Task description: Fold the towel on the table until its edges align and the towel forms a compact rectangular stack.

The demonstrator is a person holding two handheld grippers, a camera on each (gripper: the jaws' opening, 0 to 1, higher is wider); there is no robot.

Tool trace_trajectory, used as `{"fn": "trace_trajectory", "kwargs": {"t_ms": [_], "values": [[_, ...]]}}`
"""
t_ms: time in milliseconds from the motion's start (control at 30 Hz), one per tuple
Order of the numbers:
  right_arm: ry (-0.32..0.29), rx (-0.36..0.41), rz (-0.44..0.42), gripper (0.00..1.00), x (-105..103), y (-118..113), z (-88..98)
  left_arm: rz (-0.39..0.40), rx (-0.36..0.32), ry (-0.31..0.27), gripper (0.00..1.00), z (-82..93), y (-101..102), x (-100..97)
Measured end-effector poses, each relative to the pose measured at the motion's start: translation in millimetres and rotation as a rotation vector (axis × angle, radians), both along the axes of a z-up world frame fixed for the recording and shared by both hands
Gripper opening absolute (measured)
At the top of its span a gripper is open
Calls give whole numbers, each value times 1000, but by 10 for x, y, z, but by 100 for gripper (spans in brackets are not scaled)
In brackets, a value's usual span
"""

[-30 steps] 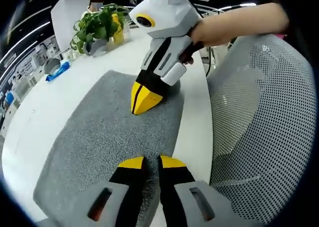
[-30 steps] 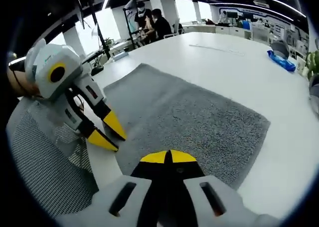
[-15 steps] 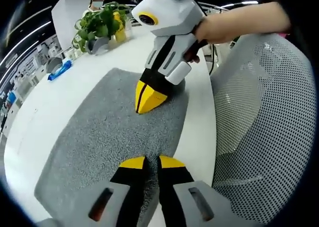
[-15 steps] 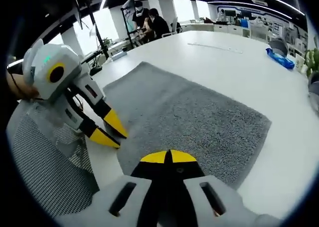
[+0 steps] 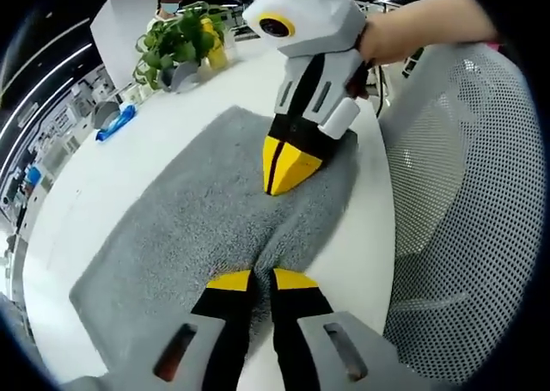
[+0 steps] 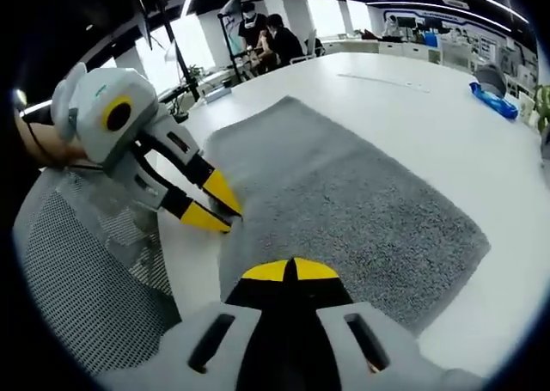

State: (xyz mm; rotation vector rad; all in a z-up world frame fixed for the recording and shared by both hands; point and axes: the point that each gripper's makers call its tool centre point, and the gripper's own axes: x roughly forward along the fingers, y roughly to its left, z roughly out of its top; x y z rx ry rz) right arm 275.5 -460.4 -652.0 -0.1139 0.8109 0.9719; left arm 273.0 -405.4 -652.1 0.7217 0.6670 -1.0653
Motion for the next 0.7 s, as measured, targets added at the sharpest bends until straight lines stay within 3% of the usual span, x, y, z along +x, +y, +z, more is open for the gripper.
{"fn": "trace_trajectory", "kwargs": {"t_ms": [200,700], "values": [[18,15,48,0,-86,84,-3,16,34,-41,7,0,72,77],[34,30,97,0,-171,157,-6,38,30,-48,7,1,115,126]]}}
